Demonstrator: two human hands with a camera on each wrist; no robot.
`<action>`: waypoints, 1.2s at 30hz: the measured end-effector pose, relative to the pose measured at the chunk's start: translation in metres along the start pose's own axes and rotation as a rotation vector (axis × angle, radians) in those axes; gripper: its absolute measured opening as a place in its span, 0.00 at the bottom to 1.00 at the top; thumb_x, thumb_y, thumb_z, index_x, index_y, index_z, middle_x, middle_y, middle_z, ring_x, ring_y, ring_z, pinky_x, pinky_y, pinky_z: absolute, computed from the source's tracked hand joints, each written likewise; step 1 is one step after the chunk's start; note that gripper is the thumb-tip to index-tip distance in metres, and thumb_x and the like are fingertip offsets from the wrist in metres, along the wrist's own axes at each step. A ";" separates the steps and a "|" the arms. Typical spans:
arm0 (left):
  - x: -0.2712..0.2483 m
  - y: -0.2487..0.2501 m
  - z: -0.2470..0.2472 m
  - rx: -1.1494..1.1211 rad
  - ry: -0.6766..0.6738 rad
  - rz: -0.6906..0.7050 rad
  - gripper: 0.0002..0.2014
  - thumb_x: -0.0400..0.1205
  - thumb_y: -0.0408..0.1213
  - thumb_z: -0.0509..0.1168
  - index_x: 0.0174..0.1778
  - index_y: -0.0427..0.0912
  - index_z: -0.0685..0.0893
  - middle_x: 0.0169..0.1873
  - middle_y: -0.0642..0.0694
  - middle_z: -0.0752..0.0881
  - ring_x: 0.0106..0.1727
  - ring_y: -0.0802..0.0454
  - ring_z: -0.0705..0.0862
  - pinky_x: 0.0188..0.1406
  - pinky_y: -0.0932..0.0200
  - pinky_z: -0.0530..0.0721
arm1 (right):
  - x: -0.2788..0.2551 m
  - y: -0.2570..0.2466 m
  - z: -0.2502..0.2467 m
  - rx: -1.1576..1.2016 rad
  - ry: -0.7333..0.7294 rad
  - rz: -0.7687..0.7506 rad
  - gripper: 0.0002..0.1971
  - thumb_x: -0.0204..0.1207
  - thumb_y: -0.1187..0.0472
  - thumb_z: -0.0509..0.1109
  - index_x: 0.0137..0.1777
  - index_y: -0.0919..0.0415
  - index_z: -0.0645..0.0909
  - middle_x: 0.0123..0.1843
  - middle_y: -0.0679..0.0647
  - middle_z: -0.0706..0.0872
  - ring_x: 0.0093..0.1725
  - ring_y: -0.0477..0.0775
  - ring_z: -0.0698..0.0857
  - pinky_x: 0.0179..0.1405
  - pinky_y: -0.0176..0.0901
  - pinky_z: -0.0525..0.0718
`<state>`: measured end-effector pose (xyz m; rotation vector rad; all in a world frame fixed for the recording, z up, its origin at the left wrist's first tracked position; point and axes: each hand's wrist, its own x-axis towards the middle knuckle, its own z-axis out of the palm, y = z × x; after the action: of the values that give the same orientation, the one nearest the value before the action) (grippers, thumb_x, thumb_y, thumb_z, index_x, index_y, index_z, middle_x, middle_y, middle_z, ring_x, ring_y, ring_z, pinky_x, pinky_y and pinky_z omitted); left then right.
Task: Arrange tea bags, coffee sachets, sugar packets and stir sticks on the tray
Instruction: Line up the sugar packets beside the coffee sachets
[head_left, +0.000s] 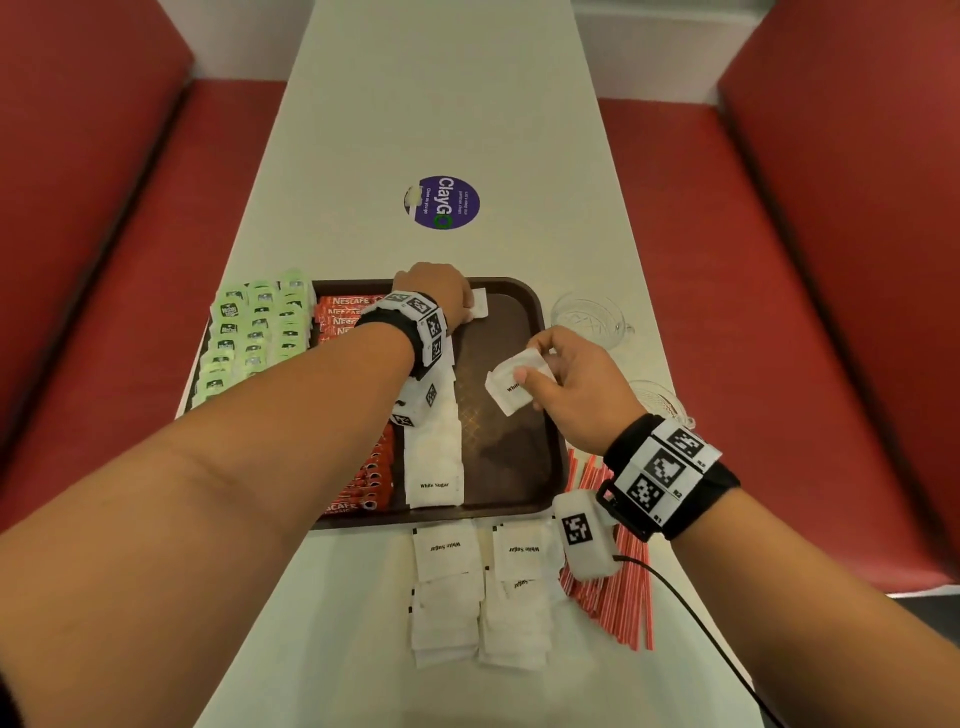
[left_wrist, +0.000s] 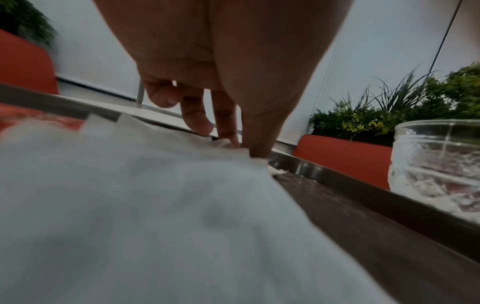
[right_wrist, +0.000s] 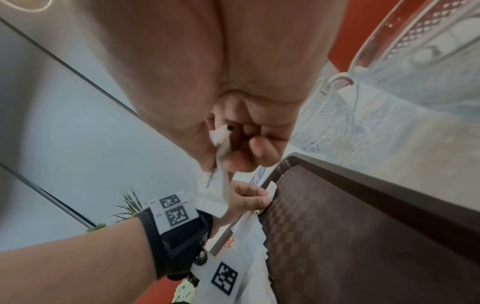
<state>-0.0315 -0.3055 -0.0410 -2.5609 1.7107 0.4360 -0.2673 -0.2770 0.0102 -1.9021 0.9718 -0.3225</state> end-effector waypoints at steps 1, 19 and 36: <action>-0.005 0.000 -0.002 -0.022 0.016 0.010 0.15 0.82 0.54 0.68 0.63 0.57 0.86 0.62 0.51 0.87 0.65 0.44 0.81 0.66 0.46 0.76 | 0.001 0.000 0.001 0.019 -0.002 0.019 0.06 0.84 0.59 0.70 0.56 0.52 0.76 0.46 0.50 0.90 0.36 0.45 0.88 0.34 0.29 0.83; -0.132 0.004 -0.010 -0.667 0.028 0.261 0.05 0.80 0.49 0.73 0.46 0.55 0.92 0.38 0.53 0.91 0.42 0.55 0.87 0.47 0.47 0.85 | -0.002 0.003 0.007 0.184 -0.093 0.022 0.15 0.79 0.69 0.74 0.60 0.60 0.74 0.47 0.56 0.89 0.35 0.54 0.91 0.36 0.42 0.89; -0.006 -0.012 -0.011 -0.226 0.010 -0.100 0.10 0.83 0.47 0.70 0.54 0.48 0.91 0.53 0.46 0.90 0.53 0.47 0.84 0.52 0.55 0.82 | -0.051 0.017 0.013 -0.597 -0.668 -0.061 0.20 0.70 0.43 0.81 0.55 0.51 0.82 0.41 0.42 0.86 0.41 0.44 0.84 0.46 0.42 0.84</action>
<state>-0.0208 -0.2974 -0.0302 -2.7920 1.6119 0.6470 -0.3018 -0.2352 -0.0025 -2.3340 0.5781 0.6100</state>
